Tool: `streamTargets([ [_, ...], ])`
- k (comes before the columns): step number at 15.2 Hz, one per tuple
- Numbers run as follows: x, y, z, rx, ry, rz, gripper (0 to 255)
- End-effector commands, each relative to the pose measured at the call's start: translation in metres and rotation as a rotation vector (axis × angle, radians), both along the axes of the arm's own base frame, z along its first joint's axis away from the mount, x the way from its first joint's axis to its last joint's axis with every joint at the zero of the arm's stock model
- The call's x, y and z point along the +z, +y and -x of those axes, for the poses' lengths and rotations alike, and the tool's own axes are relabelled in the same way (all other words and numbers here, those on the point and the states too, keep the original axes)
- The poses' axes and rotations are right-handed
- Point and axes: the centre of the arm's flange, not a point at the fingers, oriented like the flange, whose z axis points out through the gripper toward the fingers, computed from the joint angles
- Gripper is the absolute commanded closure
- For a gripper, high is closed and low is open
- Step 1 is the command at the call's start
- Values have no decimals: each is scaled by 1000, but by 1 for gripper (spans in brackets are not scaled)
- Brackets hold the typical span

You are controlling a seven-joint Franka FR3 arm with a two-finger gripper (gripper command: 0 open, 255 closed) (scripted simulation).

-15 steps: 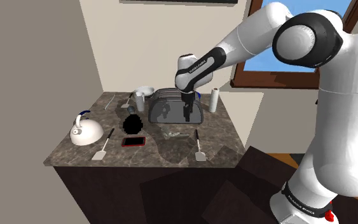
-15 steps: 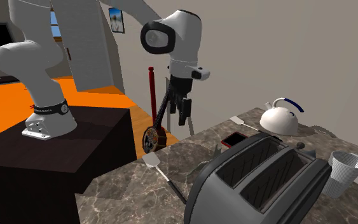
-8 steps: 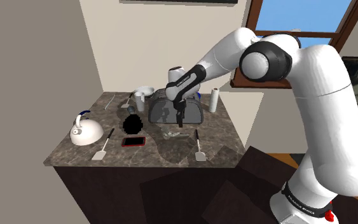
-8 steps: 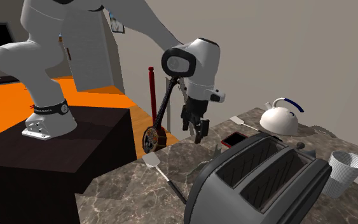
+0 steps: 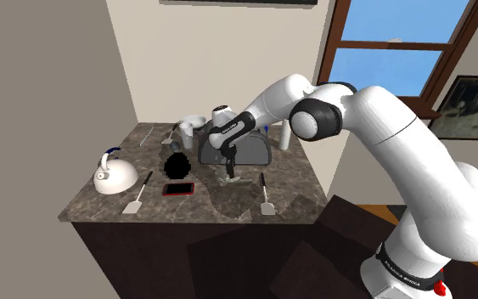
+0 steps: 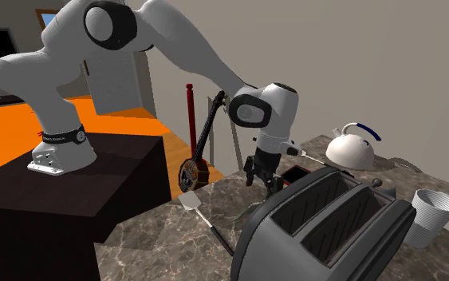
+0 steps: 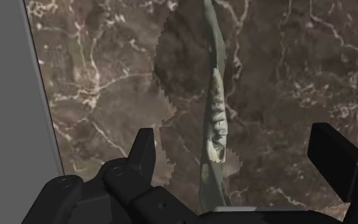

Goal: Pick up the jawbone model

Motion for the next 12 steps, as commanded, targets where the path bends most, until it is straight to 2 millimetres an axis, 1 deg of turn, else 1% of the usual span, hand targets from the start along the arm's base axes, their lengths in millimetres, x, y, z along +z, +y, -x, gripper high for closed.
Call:
streamTargets([
  [1,-14,2,-5,10,2,2,0],
  [7,-46,2,-5,10,2,2,0],
  [9,-49,2,-5,10,2,2,0],
  [10,-49,2,-5,10,2,2,255],
  [12,-49,2,-5,10,2,2,255],
])
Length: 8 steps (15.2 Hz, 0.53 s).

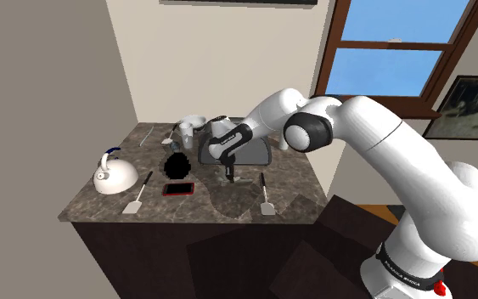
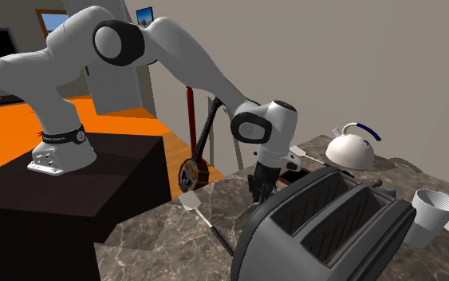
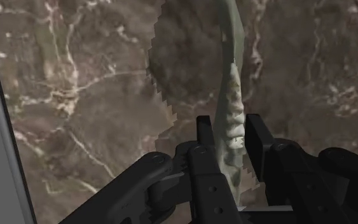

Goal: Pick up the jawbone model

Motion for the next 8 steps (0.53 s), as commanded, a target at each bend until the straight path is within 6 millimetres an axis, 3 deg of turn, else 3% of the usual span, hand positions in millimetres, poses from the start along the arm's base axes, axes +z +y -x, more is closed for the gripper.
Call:
streamTargets([
  [1,0,0,0,0,0,0,255],
  [8,5,0,0,0,0,0,255],
])
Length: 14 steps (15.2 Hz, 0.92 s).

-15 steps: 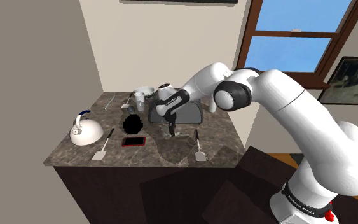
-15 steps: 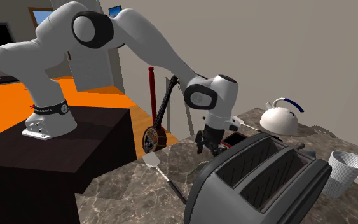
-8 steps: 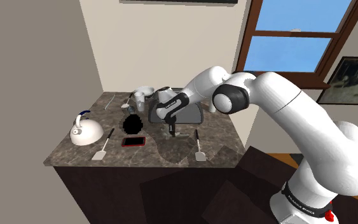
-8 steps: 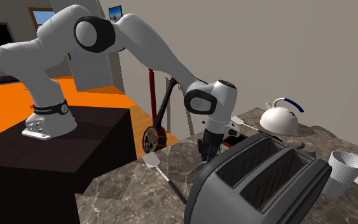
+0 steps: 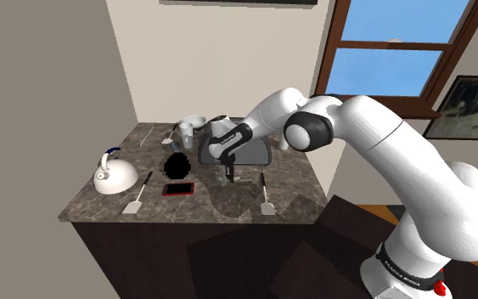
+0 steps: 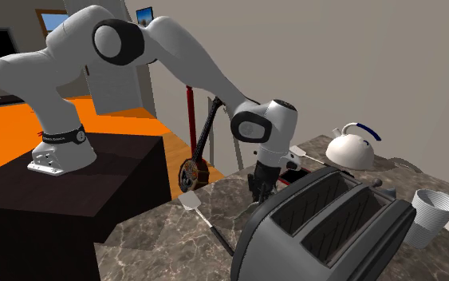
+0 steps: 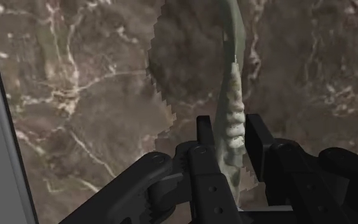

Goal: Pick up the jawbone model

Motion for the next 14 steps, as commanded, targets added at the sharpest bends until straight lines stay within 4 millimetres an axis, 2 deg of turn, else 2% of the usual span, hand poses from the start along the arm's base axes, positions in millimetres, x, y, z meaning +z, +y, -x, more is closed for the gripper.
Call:
streamTargets([
  [1,8,0,0,0,0,0,255],
  [14,77,0,0,0,0,0,255],
])
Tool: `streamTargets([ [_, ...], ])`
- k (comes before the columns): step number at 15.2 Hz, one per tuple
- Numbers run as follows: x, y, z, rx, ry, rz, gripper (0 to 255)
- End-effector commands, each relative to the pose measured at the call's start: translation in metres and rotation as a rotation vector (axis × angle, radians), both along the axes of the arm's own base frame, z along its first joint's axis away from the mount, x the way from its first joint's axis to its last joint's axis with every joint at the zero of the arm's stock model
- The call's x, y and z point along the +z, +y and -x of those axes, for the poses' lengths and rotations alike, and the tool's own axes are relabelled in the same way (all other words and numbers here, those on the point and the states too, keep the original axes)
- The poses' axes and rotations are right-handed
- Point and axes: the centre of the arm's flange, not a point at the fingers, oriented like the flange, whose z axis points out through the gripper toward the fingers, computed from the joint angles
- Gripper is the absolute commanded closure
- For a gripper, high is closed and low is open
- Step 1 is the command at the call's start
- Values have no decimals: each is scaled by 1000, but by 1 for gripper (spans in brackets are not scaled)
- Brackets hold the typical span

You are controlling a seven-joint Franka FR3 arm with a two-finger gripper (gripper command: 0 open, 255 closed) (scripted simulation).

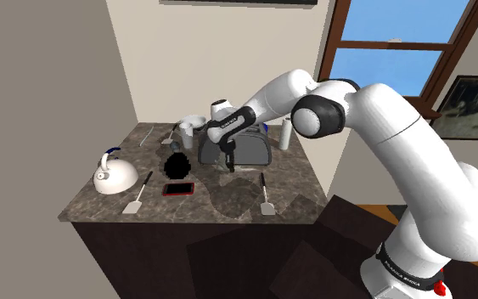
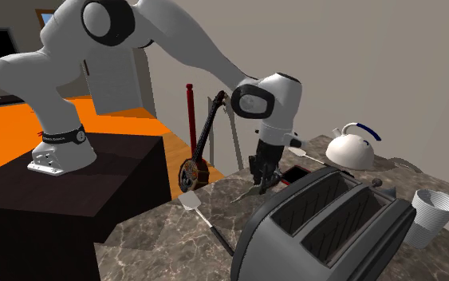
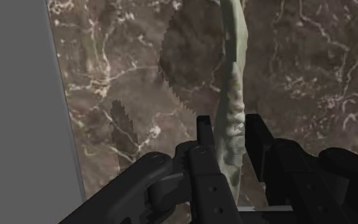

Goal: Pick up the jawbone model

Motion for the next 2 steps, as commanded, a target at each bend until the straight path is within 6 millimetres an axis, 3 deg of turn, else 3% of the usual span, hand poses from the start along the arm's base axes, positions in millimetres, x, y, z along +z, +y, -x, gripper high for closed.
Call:
streamTargets([
  [1,6,0,0,0,0,0,255],
  [2,6,0,0,0,0,0,255],
])
